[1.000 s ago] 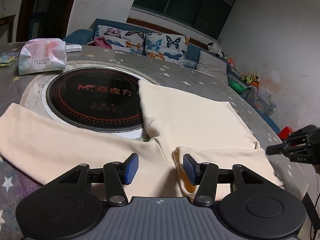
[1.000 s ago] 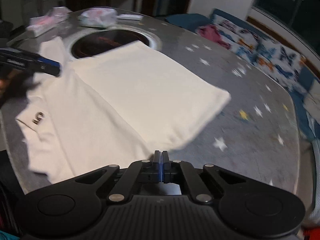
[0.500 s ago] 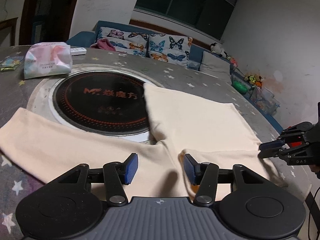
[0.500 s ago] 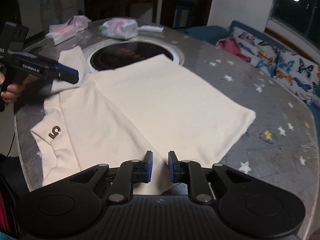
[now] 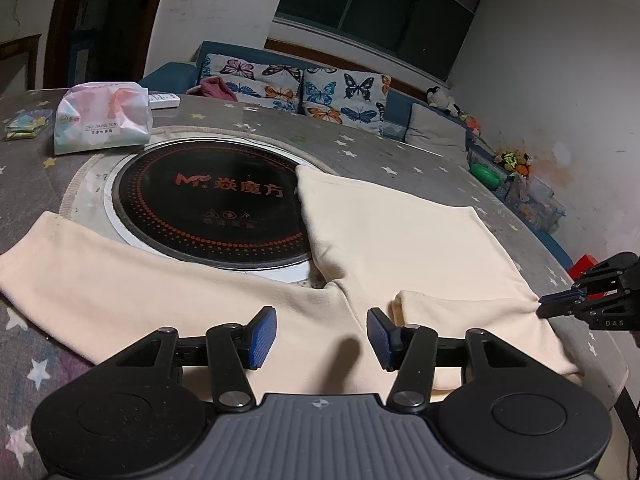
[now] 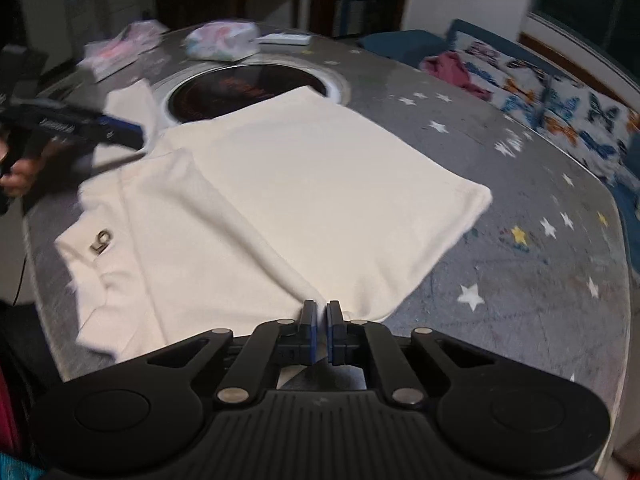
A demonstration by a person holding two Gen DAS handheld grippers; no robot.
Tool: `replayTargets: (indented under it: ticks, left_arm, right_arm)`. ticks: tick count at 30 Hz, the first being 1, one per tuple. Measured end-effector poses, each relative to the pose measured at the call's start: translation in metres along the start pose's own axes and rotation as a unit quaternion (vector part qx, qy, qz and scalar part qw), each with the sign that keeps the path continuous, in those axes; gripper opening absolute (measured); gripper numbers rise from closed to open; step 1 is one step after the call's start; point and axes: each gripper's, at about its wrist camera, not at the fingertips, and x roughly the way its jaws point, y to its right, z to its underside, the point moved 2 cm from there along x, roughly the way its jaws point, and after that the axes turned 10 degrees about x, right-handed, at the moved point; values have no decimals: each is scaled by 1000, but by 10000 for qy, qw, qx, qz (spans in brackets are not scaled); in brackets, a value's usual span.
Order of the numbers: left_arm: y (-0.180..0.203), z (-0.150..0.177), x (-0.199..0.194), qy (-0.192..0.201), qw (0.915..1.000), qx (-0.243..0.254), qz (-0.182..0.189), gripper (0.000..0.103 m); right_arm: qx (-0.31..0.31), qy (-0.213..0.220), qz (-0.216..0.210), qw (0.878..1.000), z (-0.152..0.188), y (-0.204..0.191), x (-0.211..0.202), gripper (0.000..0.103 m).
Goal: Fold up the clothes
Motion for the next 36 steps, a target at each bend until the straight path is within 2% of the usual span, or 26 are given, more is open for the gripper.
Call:
replayTargets:
  ticks: [2, 5, 10, 13, 18, 22, 25, 30, 36]
  left_arm:
    - [6, -4, -7, 104, 9999, 88, 47, 54]
    - [22, -9, -17, 287, 9989, 210, 295, 54]
    - [55, -10, -15, 351, 9948, 448, 844, 54]
    - [71, -5, -4, 226, 9924, 632, 1036, 52]
    - [72, 9, 11, -105, 9930, 618, 997, 52]
    - [68, 14, 6, -79, 9939, 552, 948, 51]
    - [66, 16, 1, -67, 9945, 561, 878, 51]
    - [64, 16, -6, -27, 9954, 502, 820, 51]
    - [60, 20, -11, -35, 9967, 429, 684, 51]
  right_arm:
    - [78, 191, 14, 9998, 0, -2, -6, 16]
    - [-38, 353, -13, 9994, 4, -16, -19, 16]
    - [-167, 258, -247, 9992, 24, -46, -24, 16]
    - [-91, 156, -162, 9997, 41, -52, -20, 17]
    - [125, 302, -140, 9994, 39, -47, -30, 17]
    - [400, 563, 152, 9975, 25, -32, -23, 17]
    - [579, 624, 294, 9959, 17, -22, -2, 17]
    - [479, 690, 434, 9955, 14, -28, 8, 17]
    - [281, 739, 369, 9962, 18, -45, 9, 19]
